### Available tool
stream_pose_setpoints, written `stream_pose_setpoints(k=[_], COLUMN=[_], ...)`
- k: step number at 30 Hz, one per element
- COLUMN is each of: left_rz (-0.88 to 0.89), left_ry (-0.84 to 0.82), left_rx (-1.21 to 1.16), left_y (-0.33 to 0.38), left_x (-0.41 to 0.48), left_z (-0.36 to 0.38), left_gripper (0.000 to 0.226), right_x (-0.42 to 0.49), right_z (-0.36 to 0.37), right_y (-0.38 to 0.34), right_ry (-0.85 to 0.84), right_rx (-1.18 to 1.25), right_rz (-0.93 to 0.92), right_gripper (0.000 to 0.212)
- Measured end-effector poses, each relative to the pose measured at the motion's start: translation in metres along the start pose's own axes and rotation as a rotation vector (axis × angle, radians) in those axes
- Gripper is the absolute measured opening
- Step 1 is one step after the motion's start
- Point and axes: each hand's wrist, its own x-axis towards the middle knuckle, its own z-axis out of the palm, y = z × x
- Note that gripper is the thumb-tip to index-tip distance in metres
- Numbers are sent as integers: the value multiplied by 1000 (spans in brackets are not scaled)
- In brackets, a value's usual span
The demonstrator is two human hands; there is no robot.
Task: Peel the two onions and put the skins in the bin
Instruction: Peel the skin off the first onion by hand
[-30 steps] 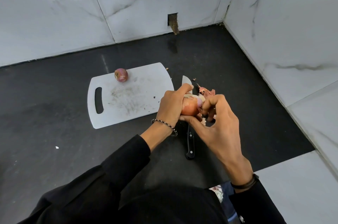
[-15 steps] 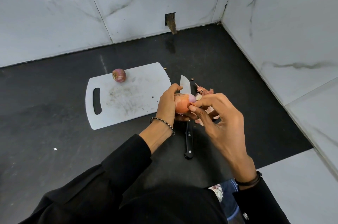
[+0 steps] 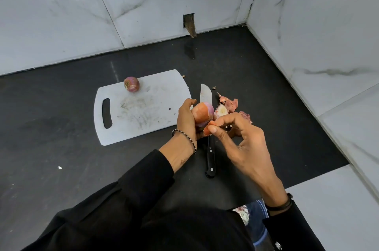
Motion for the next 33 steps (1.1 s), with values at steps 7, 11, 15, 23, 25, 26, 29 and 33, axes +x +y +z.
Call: stream_pose_setpoints(k=[7, 11, 15, 23, 25, 26, 29, 33], left_rz=[-43, -4, 20, 12, -2, -12, -46, -56], left_ry=[-67, -98, -170, -345, -332, -326, -356, -380], left_rx=[-60, -126, -119, -14, -18, -26, -30, -47], left_y=[2, 0, 0, 3, 3, 2, 1, 2], left_x=[-1, -5, -7, -13, -14, -14, -16, -19], left_z=[-13, -18, -23, -24, -23, -23, -24, -26], left_gripper=[54, 42, 36, 58, 64, 64, 52, 48], right_x=[6, 13, 18, 12, 10, 10, 8, 9], right_z=[-18, -23, -21, -5, -1, 1, 4, 5], right_y=[21, 36, 41, 5, -2, -4, -8, -8], right_ry=[167, 128, 83, 161, 176, 179, 155, 87], right_rx=[-141, -298, -418, -257, -220, -206, -148, -72], right_rz=[179, 216, 180, 27, 9, -3, -27, -38], right_gripper=[10, 18, 27, 5, 14, 15, 13, 19])
